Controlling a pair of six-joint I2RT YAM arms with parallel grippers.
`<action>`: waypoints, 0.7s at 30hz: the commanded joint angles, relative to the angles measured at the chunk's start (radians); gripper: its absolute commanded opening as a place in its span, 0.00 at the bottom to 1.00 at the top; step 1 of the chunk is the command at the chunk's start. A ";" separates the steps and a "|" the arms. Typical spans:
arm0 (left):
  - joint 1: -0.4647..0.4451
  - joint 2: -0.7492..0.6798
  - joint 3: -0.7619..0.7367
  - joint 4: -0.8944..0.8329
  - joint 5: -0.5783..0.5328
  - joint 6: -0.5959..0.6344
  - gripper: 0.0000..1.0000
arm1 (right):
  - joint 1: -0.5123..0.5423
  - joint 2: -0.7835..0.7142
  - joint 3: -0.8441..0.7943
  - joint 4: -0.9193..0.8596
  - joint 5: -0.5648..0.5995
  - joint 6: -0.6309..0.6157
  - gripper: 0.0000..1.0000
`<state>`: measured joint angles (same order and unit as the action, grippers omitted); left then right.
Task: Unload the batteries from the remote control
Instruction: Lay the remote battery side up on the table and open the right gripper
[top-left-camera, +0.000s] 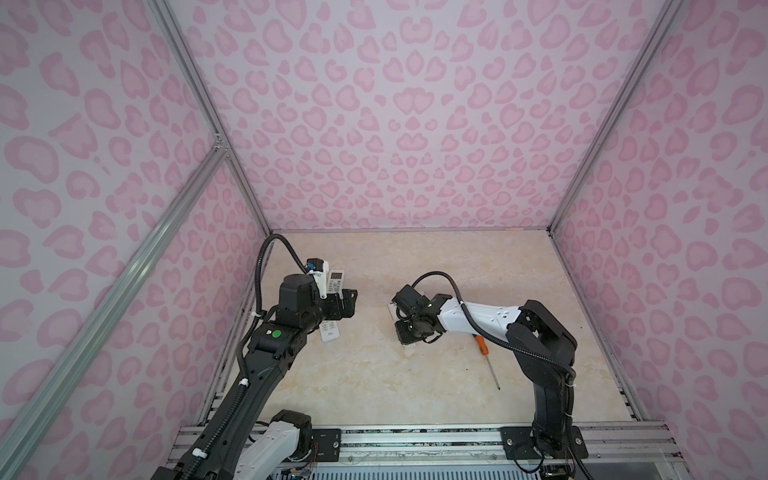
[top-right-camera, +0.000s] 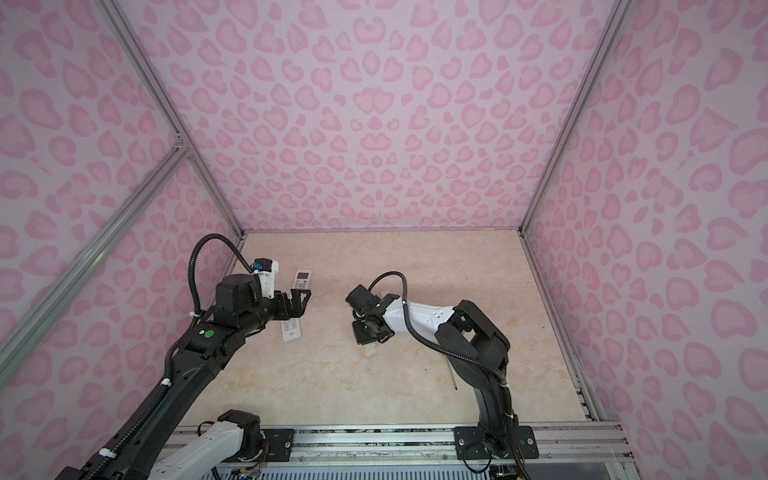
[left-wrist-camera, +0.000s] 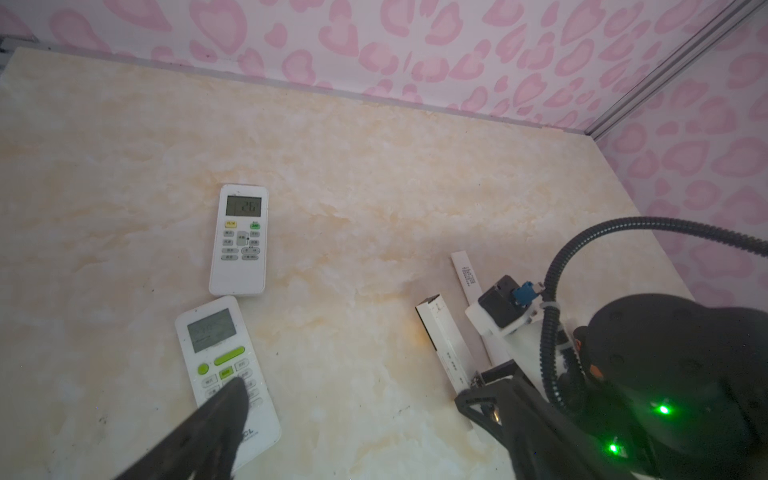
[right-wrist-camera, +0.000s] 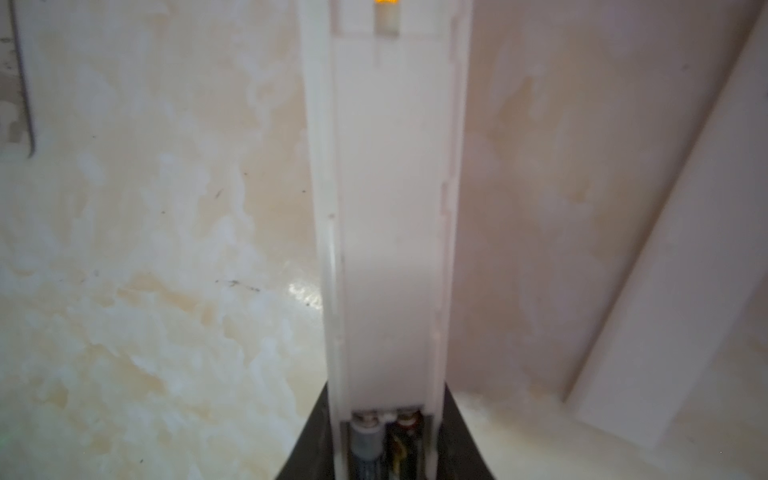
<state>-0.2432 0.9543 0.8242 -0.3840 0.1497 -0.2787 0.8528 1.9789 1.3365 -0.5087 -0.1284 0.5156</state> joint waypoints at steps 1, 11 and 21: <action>0.000 0.012 -0.027 -0.010 0.018 -0.030 0.99 | -0.016 0.032 0.010 -0.069 0.039 -0.021 0.03; 0.000 0.040 -0.037 -0.003 0.045 -0.057 0.97 | -0.079 0.063 0.023 -0.188 0.105 -0.080 0.03; 0.001 0.065 -0.050 0.005 0.065 -0.078 0.95 | -0.052 0.089 0.101 -0.275 0.148 -0.103 0.13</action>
<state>-0.2432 1.0172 0.7784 -0.3946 0.2005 -0.3420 0.7879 2.0453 1.4303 -0.6758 0.0013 0.4263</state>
